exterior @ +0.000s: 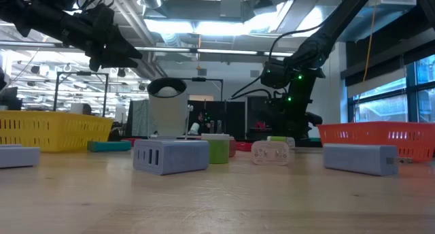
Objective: Pick & Place Office items
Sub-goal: Put the purple charger adapter into the orange basket
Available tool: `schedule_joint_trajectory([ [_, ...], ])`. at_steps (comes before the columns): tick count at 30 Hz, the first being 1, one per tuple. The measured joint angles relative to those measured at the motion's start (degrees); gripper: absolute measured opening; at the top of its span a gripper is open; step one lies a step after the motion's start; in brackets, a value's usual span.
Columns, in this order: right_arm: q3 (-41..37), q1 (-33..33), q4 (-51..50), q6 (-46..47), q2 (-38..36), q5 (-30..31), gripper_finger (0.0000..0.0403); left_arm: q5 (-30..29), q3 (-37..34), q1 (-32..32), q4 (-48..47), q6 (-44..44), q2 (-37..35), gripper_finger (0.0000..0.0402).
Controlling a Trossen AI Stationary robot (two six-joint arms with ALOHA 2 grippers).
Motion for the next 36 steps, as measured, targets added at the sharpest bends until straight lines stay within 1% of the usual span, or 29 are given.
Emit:
schedule_joint_trajectory([
  [8,0.0,-0.8,-0.2,-0.1,0.0,-0.9,0.0196,0.0,0.0,0.0,0.0,0.0,0.0,0.0209],
  [15,0.0,-0.8,-0.8,-0.5,-0.5,-1.4,0.0136,0.0,0.0,0.0,0.1,0.0,0.0,0.0209],
  [22,0.0,-0.8,-2.8,-0.9,-2.8,-1.4,0.0136,0.1,0.0,0.0,1.9,0.0,-0.6,0.0209],
  [26,0.0,-0.8,-3.5,-1.6,-5.9,-1.3,0.0136,1.8,0.0,0.0,3.3,0.0,-1.5,0.0209],
  [30,0.0,-0.8,-4.2,-1.7,-10.6,-1.5,0.0136,2.6,0.0,0.0,4.1,0.0,-2.8,0.0209],
  [33,0.0,-0.8,-4.6,-2.0,-15.3,-3.4,0.0136,2.6,0.0,0.0,4.2,0.1,-3.9,0.0209],
  [36,0.0,-0.6,-4.8,-2.7,-21.3,-5.5,0.0136,4.0,0.0,0.0,5.1,1.0,-5.4,0.0209],
])
